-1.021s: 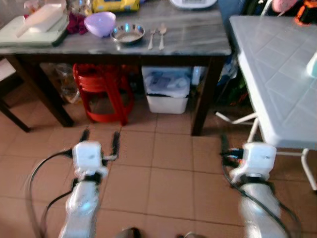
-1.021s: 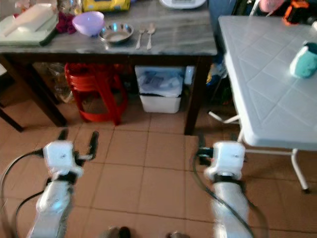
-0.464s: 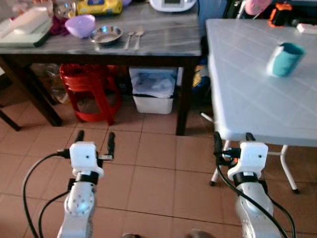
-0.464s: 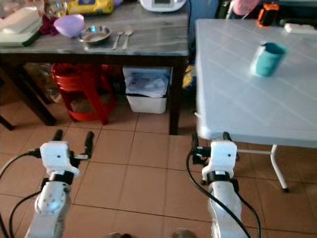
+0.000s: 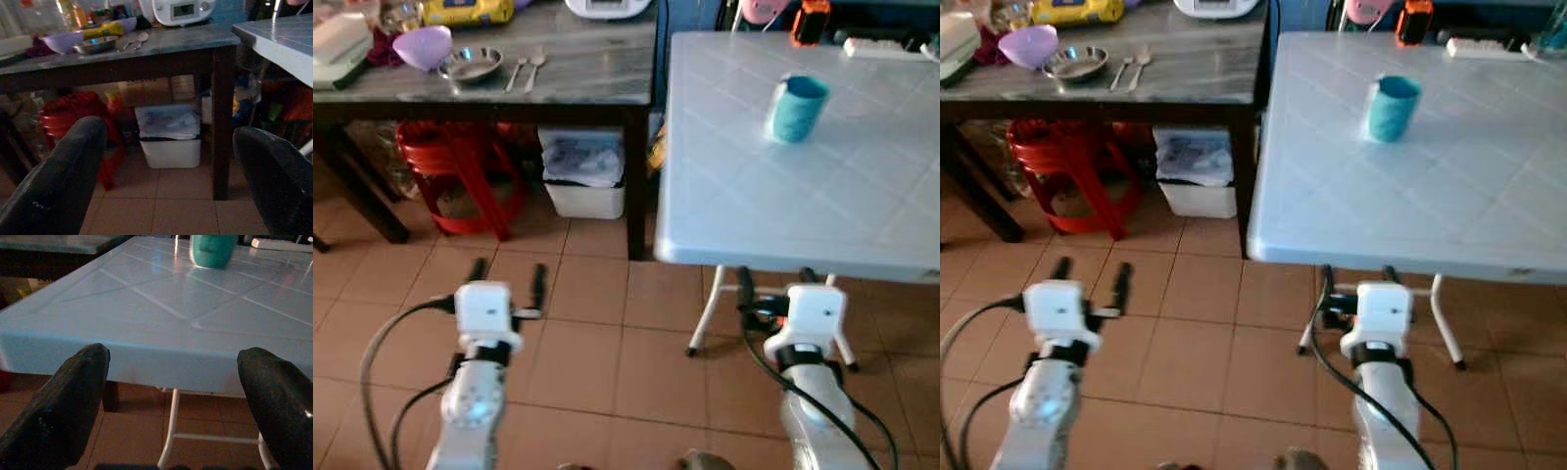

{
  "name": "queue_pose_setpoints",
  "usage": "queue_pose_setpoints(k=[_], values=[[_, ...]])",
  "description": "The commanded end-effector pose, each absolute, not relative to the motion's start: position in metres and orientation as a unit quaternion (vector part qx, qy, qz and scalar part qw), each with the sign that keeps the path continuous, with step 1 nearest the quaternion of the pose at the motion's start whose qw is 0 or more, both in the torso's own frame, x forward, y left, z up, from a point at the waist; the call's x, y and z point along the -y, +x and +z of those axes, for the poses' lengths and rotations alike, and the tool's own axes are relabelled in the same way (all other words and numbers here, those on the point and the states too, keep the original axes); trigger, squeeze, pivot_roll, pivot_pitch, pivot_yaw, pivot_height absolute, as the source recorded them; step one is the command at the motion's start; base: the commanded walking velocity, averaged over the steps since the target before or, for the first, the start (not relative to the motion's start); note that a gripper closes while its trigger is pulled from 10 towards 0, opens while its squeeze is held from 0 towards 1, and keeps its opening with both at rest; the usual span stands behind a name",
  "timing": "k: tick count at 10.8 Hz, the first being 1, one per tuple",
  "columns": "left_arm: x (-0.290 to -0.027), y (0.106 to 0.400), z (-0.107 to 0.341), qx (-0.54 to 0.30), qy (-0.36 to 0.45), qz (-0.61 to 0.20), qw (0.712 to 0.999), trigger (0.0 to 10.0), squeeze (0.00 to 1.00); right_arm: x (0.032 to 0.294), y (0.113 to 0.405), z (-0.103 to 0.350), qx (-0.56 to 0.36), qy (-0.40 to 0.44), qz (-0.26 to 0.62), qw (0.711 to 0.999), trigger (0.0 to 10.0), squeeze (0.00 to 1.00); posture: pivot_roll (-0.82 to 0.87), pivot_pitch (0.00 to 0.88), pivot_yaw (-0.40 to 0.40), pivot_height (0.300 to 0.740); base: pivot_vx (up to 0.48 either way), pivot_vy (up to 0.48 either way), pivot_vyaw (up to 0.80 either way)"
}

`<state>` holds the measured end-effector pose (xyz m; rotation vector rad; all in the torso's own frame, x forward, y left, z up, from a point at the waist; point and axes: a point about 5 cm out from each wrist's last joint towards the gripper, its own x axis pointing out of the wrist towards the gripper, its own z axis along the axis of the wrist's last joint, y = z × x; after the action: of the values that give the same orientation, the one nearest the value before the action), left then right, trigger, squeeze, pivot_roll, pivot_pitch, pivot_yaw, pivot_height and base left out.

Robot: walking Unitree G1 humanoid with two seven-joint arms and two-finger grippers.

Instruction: Setting the table

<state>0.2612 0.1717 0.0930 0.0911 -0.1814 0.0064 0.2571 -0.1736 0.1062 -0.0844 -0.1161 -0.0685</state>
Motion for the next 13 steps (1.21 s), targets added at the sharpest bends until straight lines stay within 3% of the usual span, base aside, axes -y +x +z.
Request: queue_pose_setpoints(k=[1, 6, 13], values=[[-0.169, 0.26, 0.092, 0.087, 0.042, 0.001, 0.995, 10.0, 0.0, 0.18, 0.254, 0.106, 0.057, -0.048, -0.044, 0.996, 10.0, 0.0, -0.1, 0.178, 0.083, 0.74, 0.0, 0.0, 0.0], [-0.159, 0.26, 0.097, 0.107, 0.036, -0.046, 0.993, 10.0, 0.0, 0.179, 0.256, 0.107, 0.06, -0.047, -0.041, 0.996, 10.0, 0.0, -0.11, 0.181, 0.081, 0.74, 0.0, 0.0, 0.0], [-0.155, 0.259, 0.104, 0.121, 0.023, -0.078, 0.989, 10.0, 0.0, 0.177, 0.254, 0.109, 0.065, -0.047, -0.042, 0.996, 10.0, 0.0, -0.11, 0.185, 0.09, 0.74, 0.461, 0.0, 0.0]])
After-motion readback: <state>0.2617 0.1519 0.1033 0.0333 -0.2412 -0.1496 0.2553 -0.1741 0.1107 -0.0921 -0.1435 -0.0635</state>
